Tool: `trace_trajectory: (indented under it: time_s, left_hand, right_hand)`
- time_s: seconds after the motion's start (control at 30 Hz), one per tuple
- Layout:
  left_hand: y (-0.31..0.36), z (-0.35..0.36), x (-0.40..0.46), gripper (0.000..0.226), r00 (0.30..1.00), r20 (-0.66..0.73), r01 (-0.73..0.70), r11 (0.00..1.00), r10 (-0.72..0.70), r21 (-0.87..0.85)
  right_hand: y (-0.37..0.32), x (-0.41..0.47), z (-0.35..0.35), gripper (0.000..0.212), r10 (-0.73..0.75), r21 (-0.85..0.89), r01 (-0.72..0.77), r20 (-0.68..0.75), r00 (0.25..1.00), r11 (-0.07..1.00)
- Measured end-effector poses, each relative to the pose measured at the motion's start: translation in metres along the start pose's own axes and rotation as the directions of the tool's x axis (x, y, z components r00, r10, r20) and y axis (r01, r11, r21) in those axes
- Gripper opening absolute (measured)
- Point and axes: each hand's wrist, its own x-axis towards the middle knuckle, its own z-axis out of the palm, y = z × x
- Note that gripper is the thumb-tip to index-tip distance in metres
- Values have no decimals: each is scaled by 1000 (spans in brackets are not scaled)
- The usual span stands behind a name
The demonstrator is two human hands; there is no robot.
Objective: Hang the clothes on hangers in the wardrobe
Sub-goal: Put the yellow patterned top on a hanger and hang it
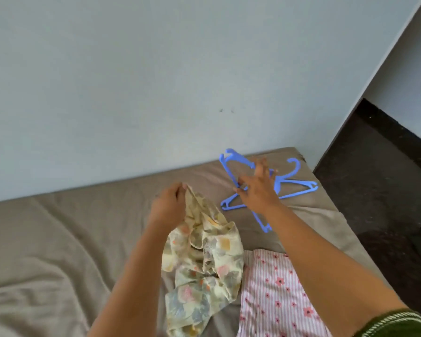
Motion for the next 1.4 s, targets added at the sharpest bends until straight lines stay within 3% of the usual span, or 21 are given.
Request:
trace_trajectory:
  time_s: [0.13,0.23,0.37,0.53,0.63,0.77,0.87,0.97,1.1,1.27,1.33,1.4]
  left_hand:
    - [29,-92,-44,40,996,-72,51,993,-59,-109]
    - [40,-160,-78,40,996,-8,88,970,-92,-227]
    - [58,-231,-117,29,987,-92,111,970,-133,-217]
    - [68,-296,-143,32,947,-282,166,986,-157,9]
    - [59,-319,-157,34,938,-293,227,967,-184,119]
    - [40,-325,-176,33,937,-268,247,968,-225,51]
    - [36,-330,-183,34,943,-232,224,971,-238,-86]
    - [40,-339,-189,35,963,-141,216,970,-231,-116]
    - [34,-350,-201,31,968,-28,248,969,-248,4]
    - [24,-356,-217,30,965,-86,261,943,-248,208]
    - [25,-358,-221,31,970,-67,243,903,-235,353]
    - [23,-360,-227,29,974,-36,215,859,-224,465]
  right_hand:
    - [-72,-14,-85,22,-133,197,155,-121,984,968]
    - [-122,-31,-161,32,-91,387,250,-386,918,888]
    - [-194,-63,-259,33,40,513,311,-563,826,800]
    - [-274,-98,-329,24,-15,528,391,-581,814,754]
    - [-312,-112,-353,20,-59,516,453,-610,790,727]
    - [-350,-125,-347,21,-105,492,524,-651,752,695]
    - [-371,-133,-314,21,-98,536,538,-643,759,650]
    - [-380,-142,-270,24,-148,527,565,-635,758,635]
    - [-378,-151,-240,21,-262,497,585,-574,776,641]
    - [-382,-150,-241,18,-452,339,655,-512,731,675]
    - [-389,-153,-244,19,-436,350,657,-532,726,668]
    - [-397,-153,-257,18,-305,420,649,-636,709,634]
